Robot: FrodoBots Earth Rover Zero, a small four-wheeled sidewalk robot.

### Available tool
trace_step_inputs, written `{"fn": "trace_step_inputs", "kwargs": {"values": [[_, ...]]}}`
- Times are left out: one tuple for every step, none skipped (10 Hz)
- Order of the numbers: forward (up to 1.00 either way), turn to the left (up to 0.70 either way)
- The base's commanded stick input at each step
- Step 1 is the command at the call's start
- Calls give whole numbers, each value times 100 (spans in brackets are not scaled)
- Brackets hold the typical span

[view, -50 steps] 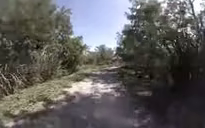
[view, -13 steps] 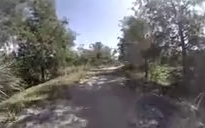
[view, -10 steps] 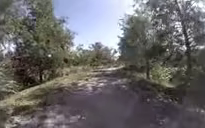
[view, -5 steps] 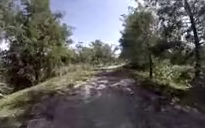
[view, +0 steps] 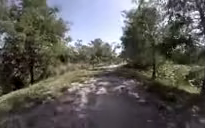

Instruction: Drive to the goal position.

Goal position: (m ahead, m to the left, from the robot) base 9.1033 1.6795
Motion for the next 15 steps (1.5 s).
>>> {"fn": "trace_step_inputs", "kwargs": {"values": [[70,0],[70,0],[70,0],[70,0],[70,0],[70,0],[70,0],[70,0],[70,0],[70,0],[70,0],[70,0],[70,0],[70,0],[70,0]]}}
